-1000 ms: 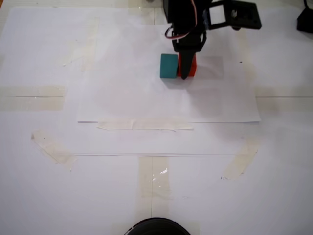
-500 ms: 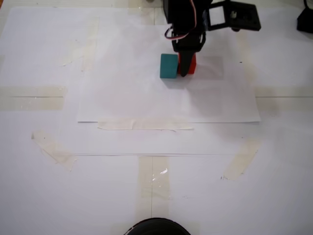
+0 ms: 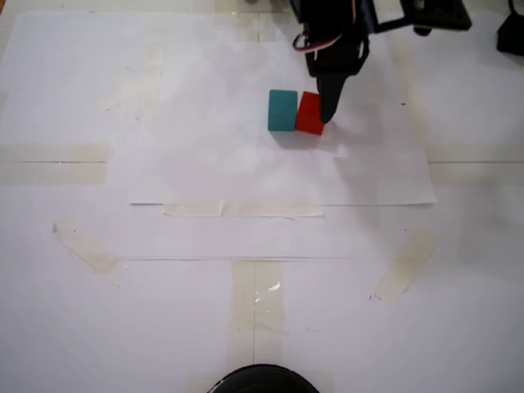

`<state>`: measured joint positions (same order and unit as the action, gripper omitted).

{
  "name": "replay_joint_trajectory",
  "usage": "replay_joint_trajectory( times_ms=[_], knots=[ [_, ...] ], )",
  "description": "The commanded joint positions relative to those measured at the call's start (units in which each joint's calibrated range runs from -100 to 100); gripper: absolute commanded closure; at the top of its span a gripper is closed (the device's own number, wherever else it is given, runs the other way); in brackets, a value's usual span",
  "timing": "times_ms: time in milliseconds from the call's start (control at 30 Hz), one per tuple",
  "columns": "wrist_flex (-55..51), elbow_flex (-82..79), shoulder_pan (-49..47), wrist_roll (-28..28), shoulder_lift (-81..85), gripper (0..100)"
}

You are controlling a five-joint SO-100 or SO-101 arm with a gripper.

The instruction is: Put the red cube on the top of the blue cube.

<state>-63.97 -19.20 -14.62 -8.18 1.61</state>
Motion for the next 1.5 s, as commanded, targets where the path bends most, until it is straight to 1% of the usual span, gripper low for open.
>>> replay_joint_trajectory(
  times_ms=[0,167,333,500,700,867,1000,1167,1467],
  knots=[
    [-1.2,3.9,0.7,-0.6,0.5,82],
    [1.8,-0.5,1.3,-1.0,0.5,80],
    [2.5,-1.8,2.0,-2.6,0.4,76],
    [4.6,-5.4,2.6,-4.2,-0.4,76],
    [7.2,-8.3,2.6,-4.6,-1.3,76],
    [8.5,-9.0,2.0,-5.0,-1.7,78],
    [9.0,-9.2,1.7,-5.3,-1.7,84],
    [9.1,-9.3,1.7,-5.3,-1.5,88],
    [6.9,-7.6,1.8,-5.1,-1.3,88]
  ],
)
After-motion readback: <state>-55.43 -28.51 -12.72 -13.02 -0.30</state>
